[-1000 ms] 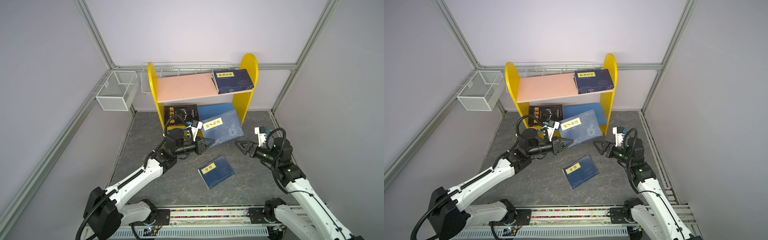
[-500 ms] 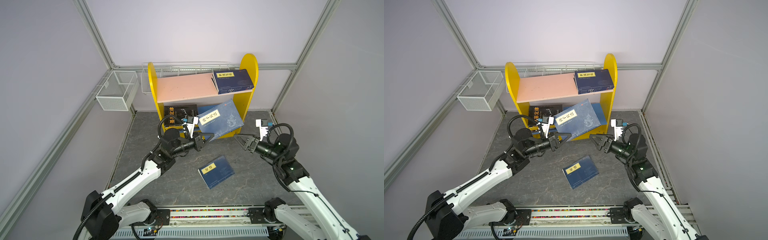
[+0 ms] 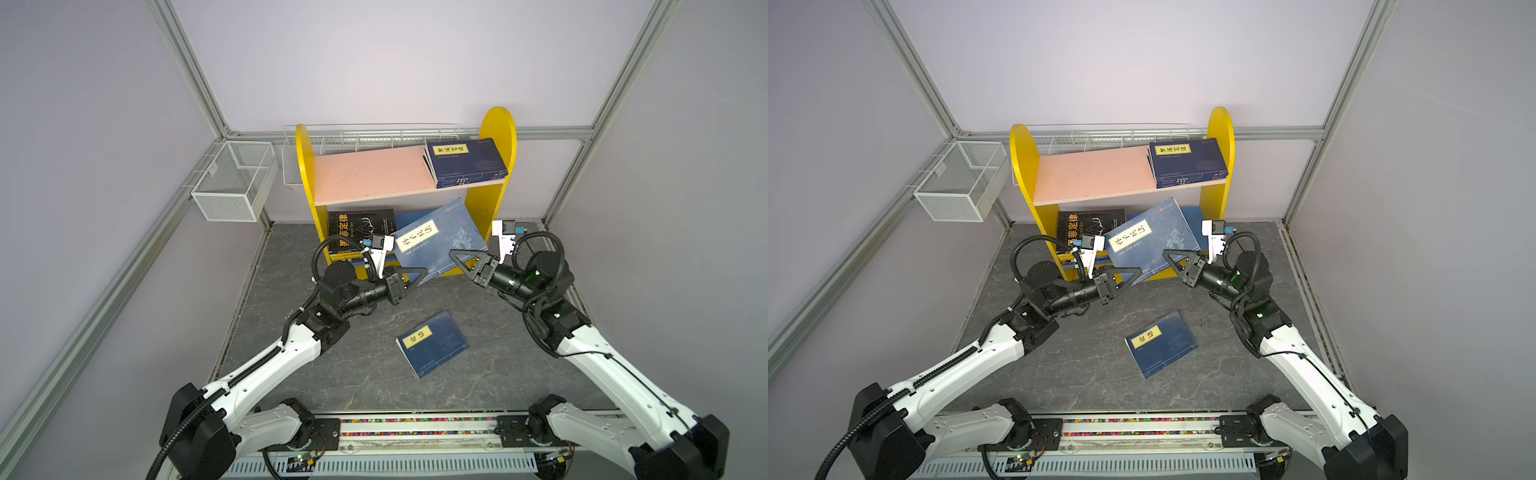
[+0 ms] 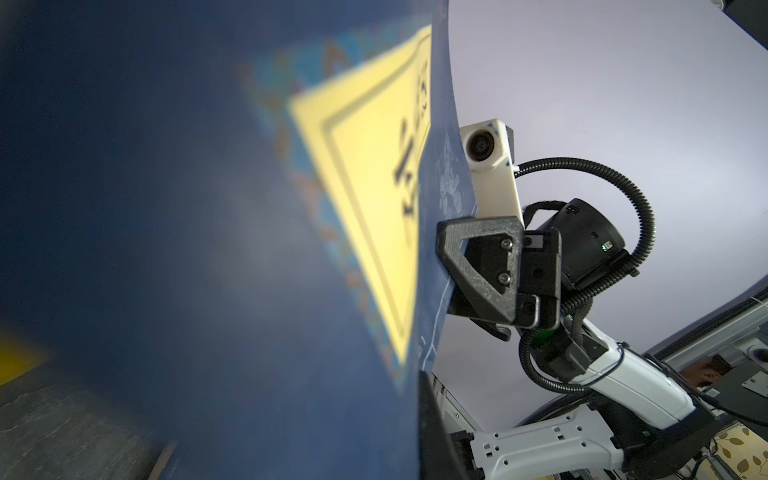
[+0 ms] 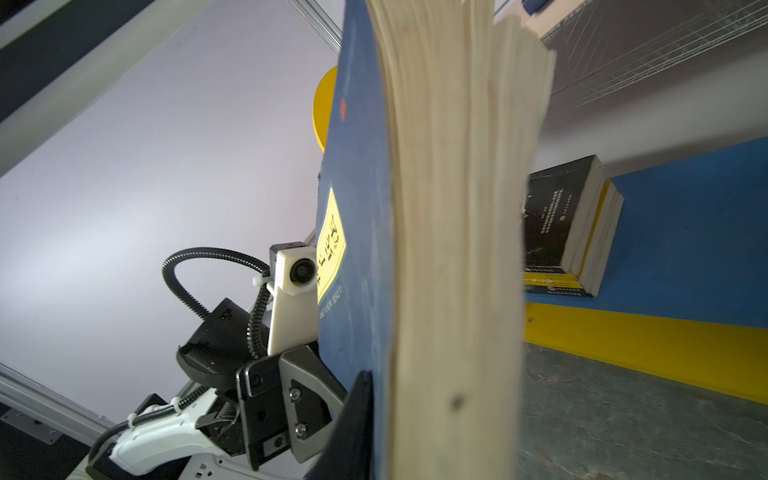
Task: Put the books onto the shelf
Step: 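Carry the book onto the blue book stack on the pink shelf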
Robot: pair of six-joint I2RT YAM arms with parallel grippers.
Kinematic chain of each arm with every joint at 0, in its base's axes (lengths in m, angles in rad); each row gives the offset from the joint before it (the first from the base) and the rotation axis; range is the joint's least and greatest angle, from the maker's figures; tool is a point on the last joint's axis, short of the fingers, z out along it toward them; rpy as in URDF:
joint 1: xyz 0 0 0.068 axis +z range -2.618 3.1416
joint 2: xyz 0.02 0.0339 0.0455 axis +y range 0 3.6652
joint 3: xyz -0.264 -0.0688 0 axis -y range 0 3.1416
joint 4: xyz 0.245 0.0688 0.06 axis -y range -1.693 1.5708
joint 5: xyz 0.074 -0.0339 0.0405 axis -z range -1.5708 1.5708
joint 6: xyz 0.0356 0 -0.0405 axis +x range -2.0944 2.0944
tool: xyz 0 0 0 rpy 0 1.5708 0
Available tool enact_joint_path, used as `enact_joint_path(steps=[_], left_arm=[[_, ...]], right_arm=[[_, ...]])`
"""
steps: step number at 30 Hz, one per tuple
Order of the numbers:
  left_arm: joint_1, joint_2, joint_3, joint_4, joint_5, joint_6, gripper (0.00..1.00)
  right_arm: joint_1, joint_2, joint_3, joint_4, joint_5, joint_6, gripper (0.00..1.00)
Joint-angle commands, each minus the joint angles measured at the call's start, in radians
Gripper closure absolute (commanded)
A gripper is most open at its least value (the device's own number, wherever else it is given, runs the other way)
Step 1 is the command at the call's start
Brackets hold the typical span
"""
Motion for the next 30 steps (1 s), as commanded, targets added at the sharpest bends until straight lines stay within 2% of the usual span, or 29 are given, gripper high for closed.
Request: enact_joint_path(steps=[1, 2, 3, 5, 10, 15, 17, 20, 23, 30], left_arm=[[-0.002, -0.032, 0.025, -0.003, -0.017, 0.017, 0.6], [-0.002, -0.044, 0.026, -0.019, -0.043, 0.028, 0.42], [-0.001, -0.056, 0.026, -0.037, -0.07, 0.039, 0.32], [-0.001, -0.091, 0.025, -0.087, -0.14, 0.066, 0.25], [-0.001, -0.151, 0.002, -0.189, -0.277, 0.112, 0.22], [-0.002, -0.15, -0.013, -0.211, -0.28, 0.11, 0.22], [-0.002, -0.152, -0.021, -0.211, -0.288, 0.109, 0.22], [-0.002, -0.164, -0.026, -0.222, -0.304, 0.114, 0.22], [-0.002, -0.173, -0.031, -0.235, -0.309, 0.12, 0.22], [-0.002, -0.195, -0.055, -0.24, -0.31, 0.099, 0.22]], right_arm=[[0.016, -0.021, 0.047, 0.03, 0.053, -0.025, 0.89], [0.016, -0.024, 0.061, 0.007, 0.064, -0.045, 0.91], [0.015, -0.024, 0.082, -0.029, 0.07, -0.068, 0.92], [0.004, -0.014, 0.151, -0.08, 0.061, -0.117, 0.94], [-0.05, 0.089, 0.418, -0.167, 0.016, -0.187, 0.94], [-0.082, 0.276, 0.706, -0.217, 0.062, -0.172, 0.94], [-0.092, 0.374, 0.847, -0.311, 0.117, -0.166, 0.94], [-0.122, 0.505, 1.005, -0.376, 0.134, -0.103, 0.94], [-0.144, 0.581, 1.064, -0.324, 0.133, -0.045, 0.94], [-0.19, 0.636, 1.07, -0.235, 0.149, 0.082, 0.94]])
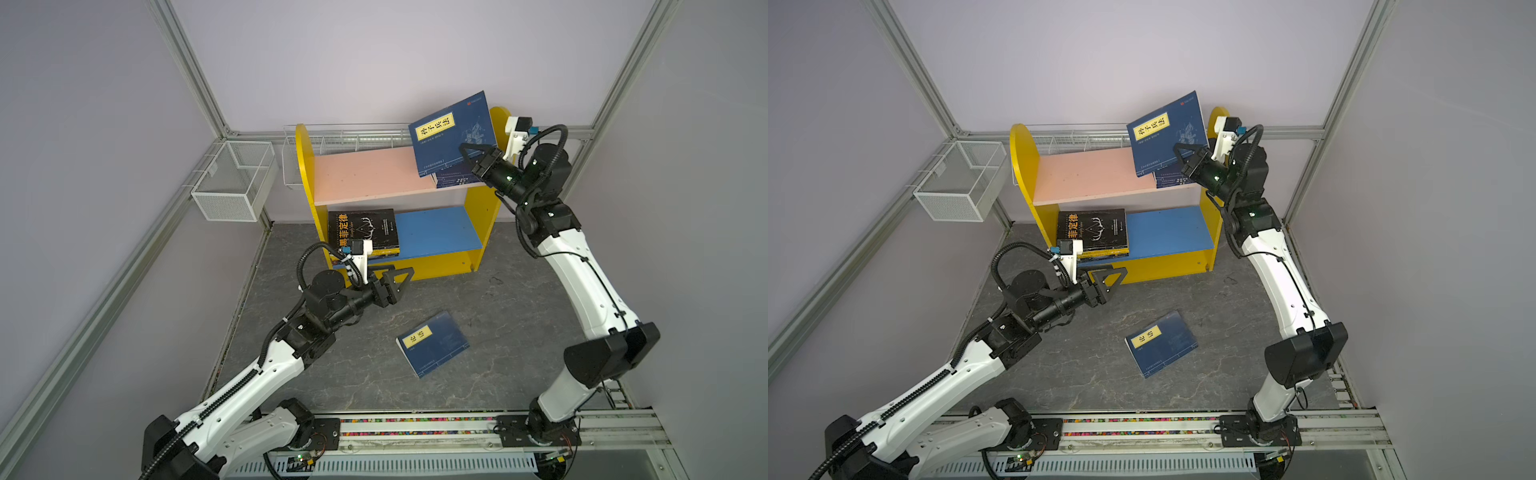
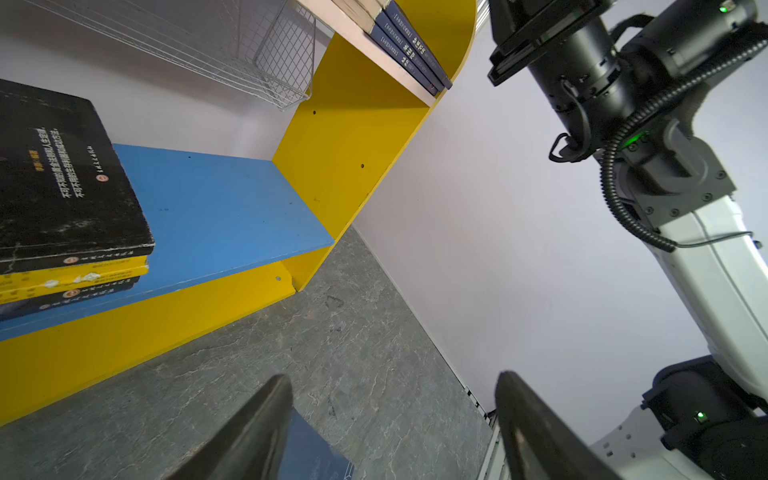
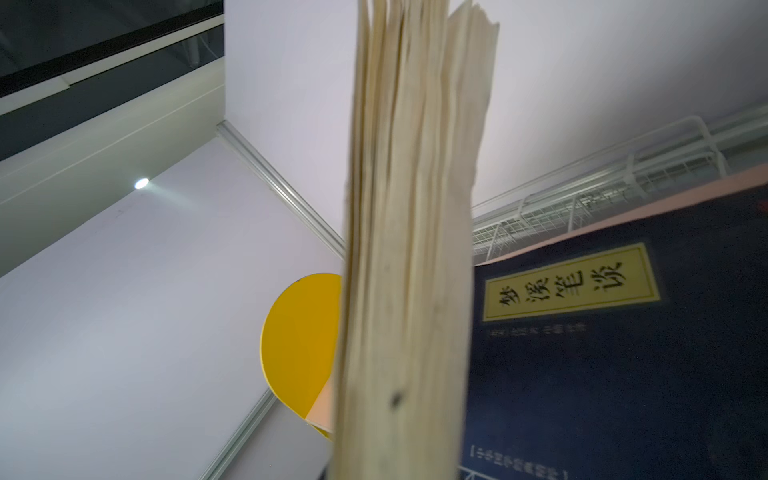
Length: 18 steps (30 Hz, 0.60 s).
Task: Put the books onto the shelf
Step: 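Carry the book onto the blue book stack on the pink shelf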
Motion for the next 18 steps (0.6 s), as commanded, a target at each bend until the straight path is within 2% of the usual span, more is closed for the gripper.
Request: enact_joint_path(steps=[1, 13, 18], left_arm=[[-0.001, -0.033, -0.022, -0.016, -0.019, -0.002, 0.22], [-0.001, -0.071, -0.016, -0.091, -0.044, -0.022, 0.22], [-0.001, -0.076, -0.006, -0.126, -0.051, -0.01, 0.22]], right_arm=[[-0.022, -0.033, 0.024, 0.081, 0.017, 0.083, 0.94], [-0.087, -0.008, 0.0, -0.072, -0.005, 0.242, 0.94], [-0.088, -0.017, -0.014, -0.097, 0.016, 0.24, 0.92]])
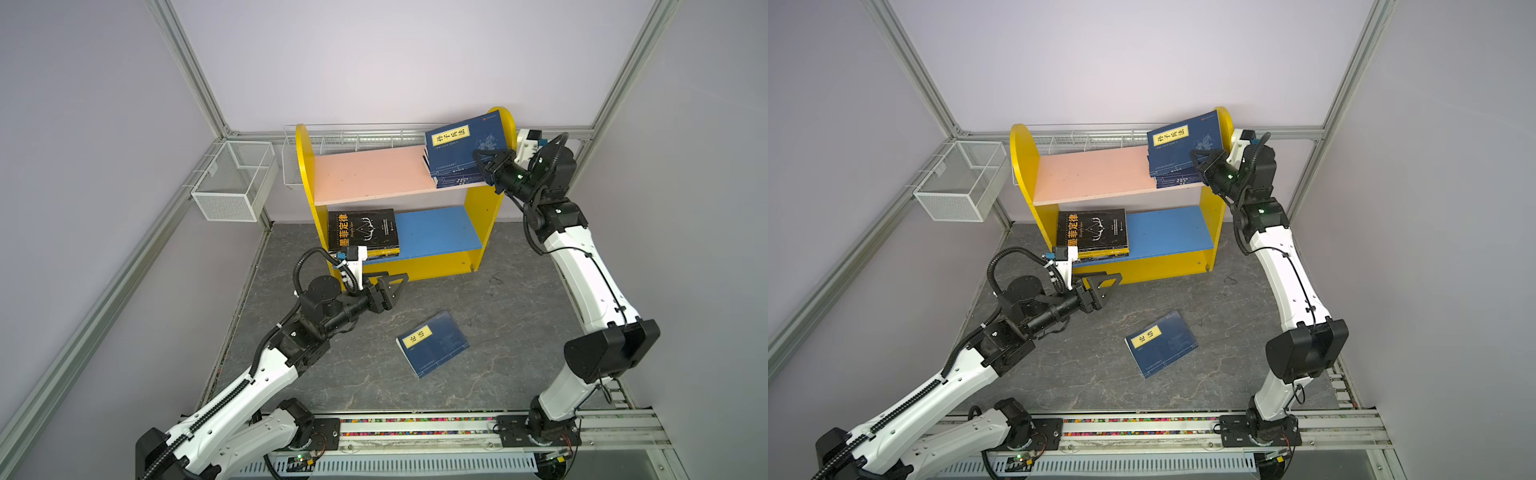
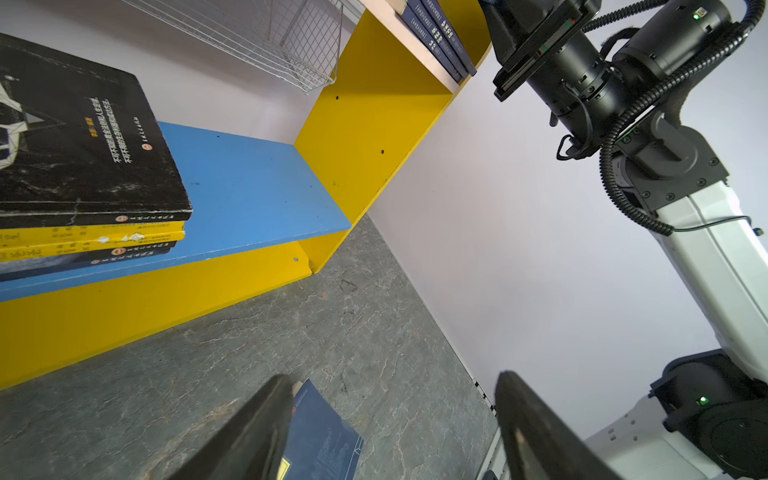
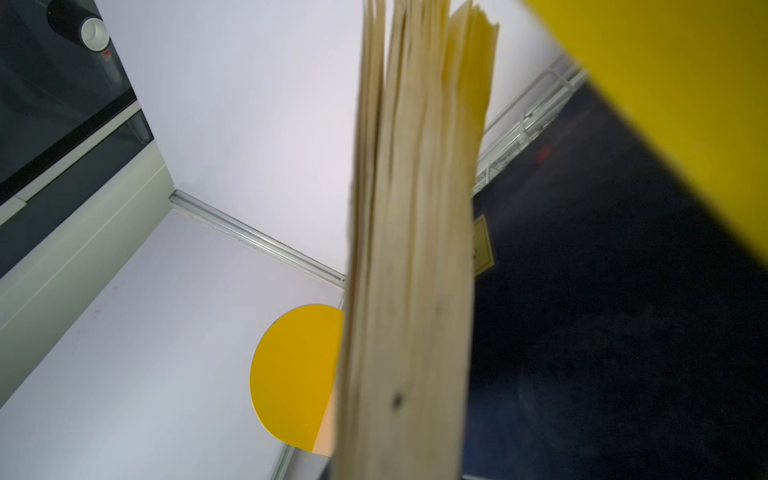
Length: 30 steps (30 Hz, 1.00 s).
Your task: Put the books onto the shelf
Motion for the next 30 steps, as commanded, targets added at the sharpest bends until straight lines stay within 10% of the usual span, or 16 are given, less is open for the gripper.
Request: enact_joint_path(steps=[1, 4, 11, 23, 30], left_arm=[[0.0, -0.016, 0.015, -0.027, -0.021, 0.003, 0.22], [-0.001, -0.005, 0.025, -0.027, -0.021, 0.003, 0.22], [-0.001, 0.012, 0.041, -0.023, -0.014, -0.006, 0.22], [-0.001, 0.051, 0.11, -0.058, -0.027, 0.001, 0.22], [-0.002, 0.385, 0.695, -0.366, -0.102, 0.1, 0.24]], right_arm=[[-0.037, -0.018, -0.006, -0.011, 0.017, 0.036, 0.91], [-0.046, -0.005, 0.006, -0.035, 0.015, 0.059, 0.82], [-0.067, 0.01, 0.096, -0.171, 0.011, 0.112, 0.25], [-0.078, 0.004, 0.213, -0.339, 0.097, 0.061, 0.14], [-0.077, 0.005, 0.201, -0.345, 0.131, 0.029, 0.14]])
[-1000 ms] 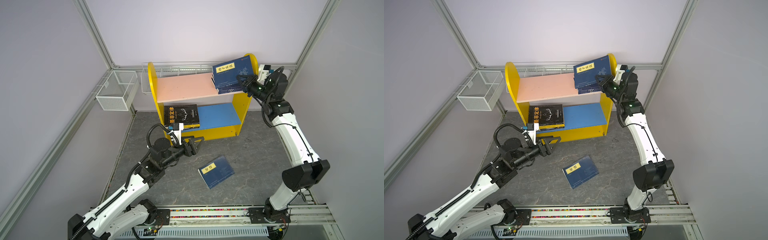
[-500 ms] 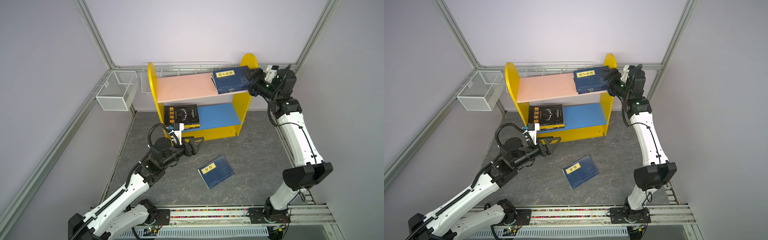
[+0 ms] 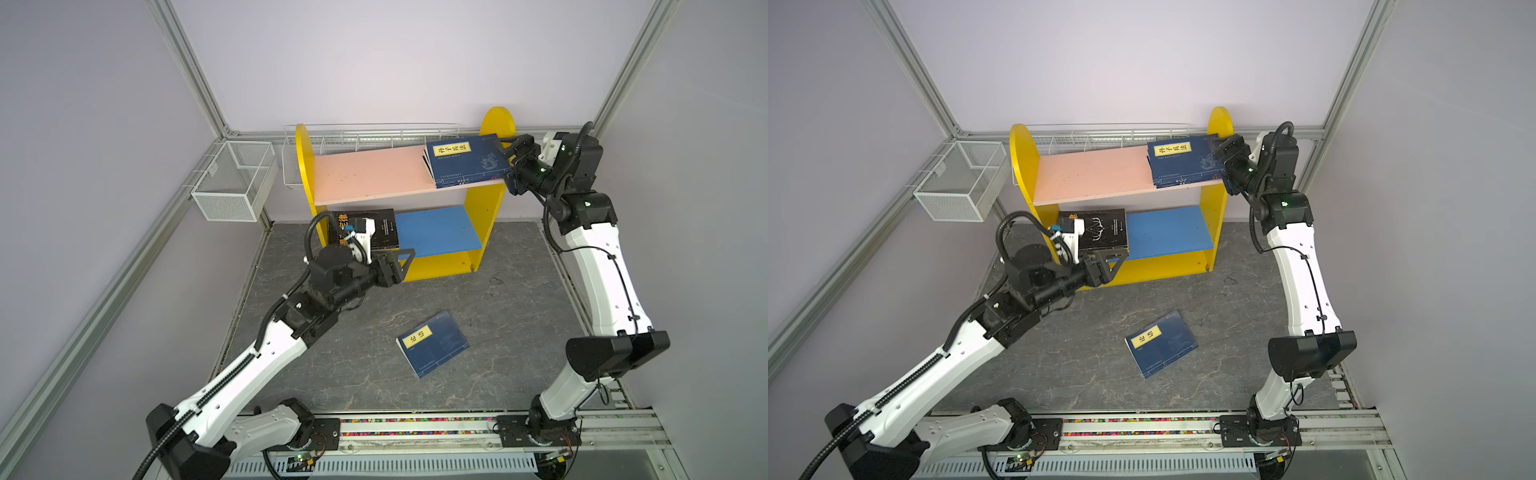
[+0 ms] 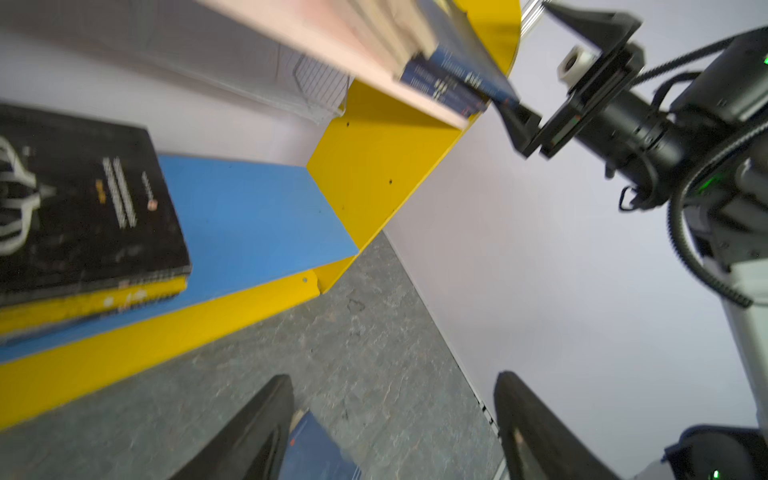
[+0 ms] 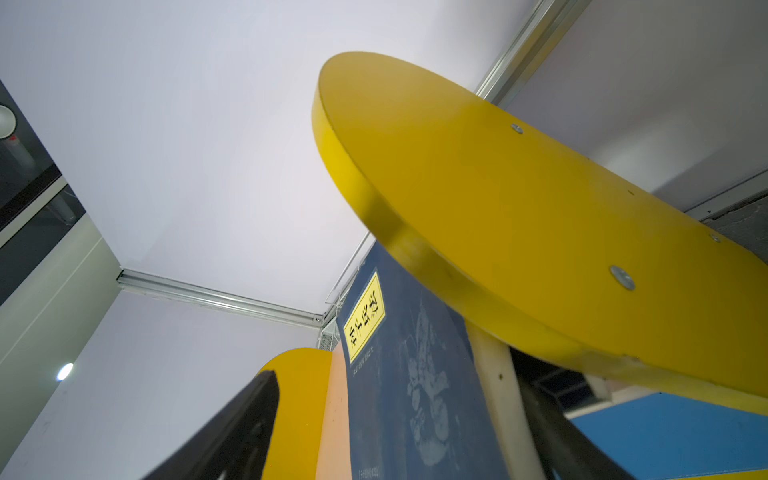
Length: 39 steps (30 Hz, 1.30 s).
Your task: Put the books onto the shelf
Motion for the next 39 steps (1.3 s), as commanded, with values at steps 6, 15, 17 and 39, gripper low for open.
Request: enact_joint_path(steps=[6, 15, 17, 39], left_arm=[[-0.005, 0.487, 0.791, -0.461, 0.086, 0.174, 0.28], [-0.055, 0.699, 1.136, -0.67, -0.222, 0.523, 0.25], [-0.055, 0.729, 1.173, -0.679, -0.233, 0.568, 0.24], [-0.056, 0.886, 1.321, -0.511, -0.263, 0.674, 0.27]], right_arm=[[-0.004, 0.007, -0.008, 0.028, 0.015, -0.017, 0.14], [-0.01, -0.009, -0.021, 0.08, -0.008, -0.022, 0.15], [-0.013, -0.009, -0.021, 0.081, -0.017, -0.02, 0.15], [-0.02, -0.02, -0.022, 0.027, -0.046, -0.087, 0.15]])
